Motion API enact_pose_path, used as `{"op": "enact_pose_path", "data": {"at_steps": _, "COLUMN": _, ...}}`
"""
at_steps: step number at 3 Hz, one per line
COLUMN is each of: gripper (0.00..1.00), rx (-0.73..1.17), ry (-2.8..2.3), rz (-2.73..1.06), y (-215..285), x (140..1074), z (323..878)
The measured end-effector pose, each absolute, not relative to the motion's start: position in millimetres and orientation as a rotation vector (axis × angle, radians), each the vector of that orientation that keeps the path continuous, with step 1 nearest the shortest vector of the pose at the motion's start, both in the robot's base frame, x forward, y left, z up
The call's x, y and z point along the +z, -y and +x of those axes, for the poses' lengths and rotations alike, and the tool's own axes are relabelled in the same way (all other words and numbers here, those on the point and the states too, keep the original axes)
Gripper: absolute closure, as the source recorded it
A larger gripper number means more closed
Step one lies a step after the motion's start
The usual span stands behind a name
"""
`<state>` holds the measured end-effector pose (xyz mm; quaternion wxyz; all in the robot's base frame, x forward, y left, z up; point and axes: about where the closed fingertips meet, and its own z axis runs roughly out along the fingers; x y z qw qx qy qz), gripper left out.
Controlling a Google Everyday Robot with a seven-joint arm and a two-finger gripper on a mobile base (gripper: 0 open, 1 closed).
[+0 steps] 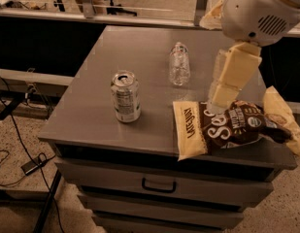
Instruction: Pick 7up can
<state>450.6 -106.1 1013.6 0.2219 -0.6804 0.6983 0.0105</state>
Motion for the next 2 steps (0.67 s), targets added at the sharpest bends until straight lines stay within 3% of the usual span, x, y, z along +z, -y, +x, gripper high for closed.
{"op": "enact_pose_path", "data": {"at_steps": 2, "gripper": 0.0, "rx": 0.422, "ry": -1.83, "rz": -1.758, "y": 67, "x": 972, "z": 496}}
